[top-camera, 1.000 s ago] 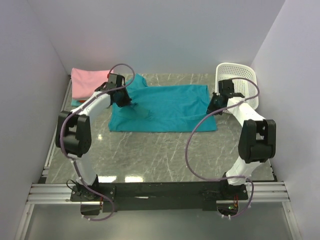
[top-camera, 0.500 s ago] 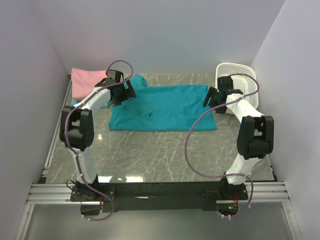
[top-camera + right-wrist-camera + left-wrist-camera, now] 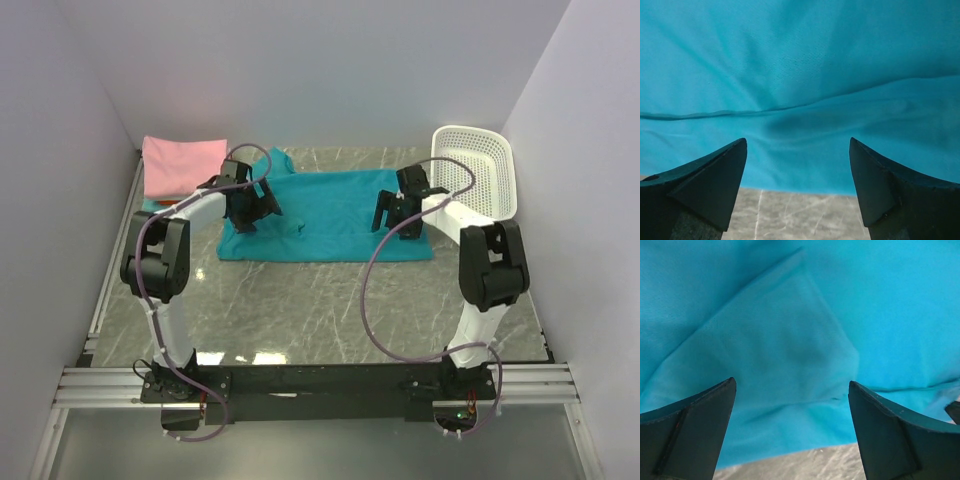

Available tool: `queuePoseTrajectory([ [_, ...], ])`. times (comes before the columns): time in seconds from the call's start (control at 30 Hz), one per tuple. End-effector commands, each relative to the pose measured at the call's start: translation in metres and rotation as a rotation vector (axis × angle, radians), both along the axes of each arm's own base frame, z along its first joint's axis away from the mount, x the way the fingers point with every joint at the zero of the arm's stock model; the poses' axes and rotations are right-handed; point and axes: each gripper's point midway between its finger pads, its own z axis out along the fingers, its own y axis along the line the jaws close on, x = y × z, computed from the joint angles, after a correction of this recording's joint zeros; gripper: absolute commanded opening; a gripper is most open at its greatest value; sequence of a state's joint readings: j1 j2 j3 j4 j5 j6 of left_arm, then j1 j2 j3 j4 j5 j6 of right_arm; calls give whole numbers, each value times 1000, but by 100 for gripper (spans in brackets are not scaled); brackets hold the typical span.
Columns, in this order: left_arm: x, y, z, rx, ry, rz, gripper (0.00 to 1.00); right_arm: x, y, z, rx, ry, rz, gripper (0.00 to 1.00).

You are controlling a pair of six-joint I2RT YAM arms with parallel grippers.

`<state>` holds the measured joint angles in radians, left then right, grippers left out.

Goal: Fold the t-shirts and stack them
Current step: Fold the tshirt

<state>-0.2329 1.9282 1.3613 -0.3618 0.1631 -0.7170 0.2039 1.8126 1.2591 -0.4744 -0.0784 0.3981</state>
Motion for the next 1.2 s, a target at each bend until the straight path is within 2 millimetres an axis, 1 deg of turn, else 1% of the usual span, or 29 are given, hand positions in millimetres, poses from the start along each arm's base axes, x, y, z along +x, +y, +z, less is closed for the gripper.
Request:
queuePoseTrajectory([
  [0.0,-1,-10,-9,-55,6,-7,99,13,7,-9,15,-7,21,89],
  [0.03,-7,-9,-17,-55,25,-3,99,10,6,-19,11,21,9,90],
  [0.1,-15,-6,-28,-45,51,8,99,3,6,-29,14,56,4,90],
  [0.13,-19,-5,-31,-41,60,13,100,-7,5,-39,17,89,-5,91],
  [0.2,-30,-1,-41,-29,87,19,99,-14,7,-40,29,89,6,91],
  [0.27,-40,0,-45,-35,105,23,99,-33,2,-43,15,126,0,91],
  [0.3,-51,3,-52,-32,131,24,99,-37,0,-38,16,121,-2,91],
  [0.37,-62,6,-53,-26,140,36,99,-57,-1,-44,16,162,1,91],
  [0.4,-76,11,-61,-11,172,47,100,-62,3,-38,35,152,15,91],
  [0.43,-83,13,-63,-5,180,51,99,-75,3,-44,38,174,17,91],
  [0.47,-88,13,-56,-3,167,55,99,-82,7,-45,40,174,27,91],
  [0.5,-104,16,-63,7,197,63,99,-96,6,-47,36,183,26,91],
  [0.53,-109,16,-56,3,182,62,100,-103,6,-47,34,187,24,91],
  [0.57,-118,12,-56,9,186,52,99,-112,9,-49,29,195,28,91],
  [0.6,-136,14,-64,20,222,68,99,-117,8,-45,28,180,24,91],
  [0.63,-143,18,-58,43,209,88,99,-134,4,-53,17,208,6,91],
  [0.67,-154,16,-58,49,222,98,99,-143,2,-55,15,216,-1,91],
  [0.7,-171,22,-65,71,254,115,99,-148,3,-50,27,198,-11,91],
  [0.73,-175,27,-58,82,226,142,99,-165,0,-58,21,227,-16,91],
  [0.77,-188,30,-60,97,247,156,99,-172,-2,-60,19,234,-22,91],
  [0.8,-204,35,-66,96,280,189,99,-176,-1,-54,25,209,-20,91],
  [0.83,-210,36,-58,78,264,202,99,-189,-4,-60,22,232,-26,91],
  [0.87,-216,37,-57,63,270,229,99,-195,-4,-60,19,237,-24,91],
  [0.9,-228,46,-62,93,286,253,99,-202,-4,-60,20,232,-23,91],
  [0.93,-229,47,-54,81,256,264,99,-206,-4,-59,21,229,-20,91],
  [1.0,-236,50,-52,82,249,272,100,-212,-1,-55,33,210,-16,92],
  [1.07,-235,45,-39,58,202,254,99,-214,6,-49,54,186,11,92],
  [1.13,-230,41,-25,34,154,245,99,-199,13,-28,80,94,50,92],
  [1.17,-223,38,-14,29,114,229,99,-191,9,-15,65,41,42,92],
])
